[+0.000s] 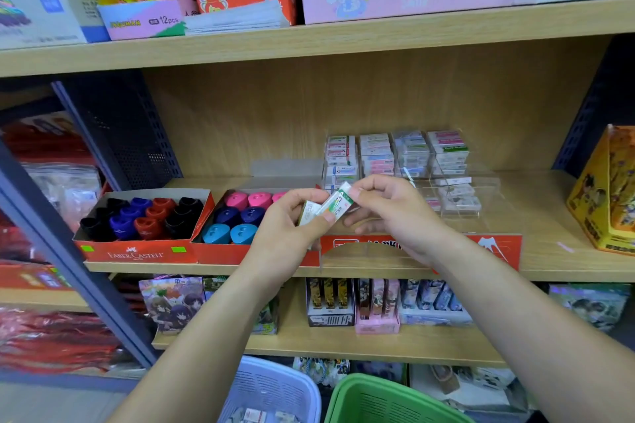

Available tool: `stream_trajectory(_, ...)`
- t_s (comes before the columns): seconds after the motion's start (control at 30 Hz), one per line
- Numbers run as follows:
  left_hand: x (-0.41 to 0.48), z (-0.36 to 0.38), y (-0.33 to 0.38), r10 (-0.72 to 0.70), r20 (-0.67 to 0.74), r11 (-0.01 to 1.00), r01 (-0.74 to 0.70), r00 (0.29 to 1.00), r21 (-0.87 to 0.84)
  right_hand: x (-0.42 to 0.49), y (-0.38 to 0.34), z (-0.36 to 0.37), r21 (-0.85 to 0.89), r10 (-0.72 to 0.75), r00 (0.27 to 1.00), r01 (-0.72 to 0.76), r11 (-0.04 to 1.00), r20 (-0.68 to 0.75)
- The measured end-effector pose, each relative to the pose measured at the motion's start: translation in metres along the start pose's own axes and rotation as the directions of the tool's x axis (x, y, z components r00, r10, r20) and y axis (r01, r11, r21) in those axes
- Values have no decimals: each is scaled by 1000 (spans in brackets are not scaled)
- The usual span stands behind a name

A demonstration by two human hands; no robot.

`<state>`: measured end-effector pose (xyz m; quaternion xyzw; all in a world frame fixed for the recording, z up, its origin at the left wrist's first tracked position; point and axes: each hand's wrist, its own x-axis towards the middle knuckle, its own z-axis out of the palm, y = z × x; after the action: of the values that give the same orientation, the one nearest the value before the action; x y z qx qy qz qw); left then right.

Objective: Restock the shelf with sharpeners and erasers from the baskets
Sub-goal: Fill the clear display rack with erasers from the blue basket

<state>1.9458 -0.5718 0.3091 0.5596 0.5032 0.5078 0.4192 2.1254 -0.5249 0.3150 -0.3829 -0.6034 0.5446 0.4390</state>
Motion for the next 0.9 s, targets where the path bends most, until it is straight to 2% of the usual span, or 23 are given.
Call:
stream_trajectory(0.13,-1,2,1,23,-42,999,-22,999,28,-4,2,2,-13,-43,996,42,999,-84)
stream_trajectory(0.23,-1,5,2,31,-51,999,-30,998,19,-9,7,4,-25,-86,995,85,996,-56)
stream_trajectory(0.47,1,11,1,27,-47,995,-22,999,102,-15,9,-10,144,-14,997,26,989,-82)
stream_trajectory(0.67,8,-6,1,28,-49,982,-18,998,186,-9,3,-44,-6,-48,962,48,999,-269)
stream_trajectory(0.83,15,-19,-6,48,-109,976,-24,993,215,21,-7,-45,-140,-65,965,30,990,-255)
stream_trajectory(0.9,17,-21,-8,49,-115,977,-24,992,213,38,-9,-40,-274,-111,962,40,961,-249)
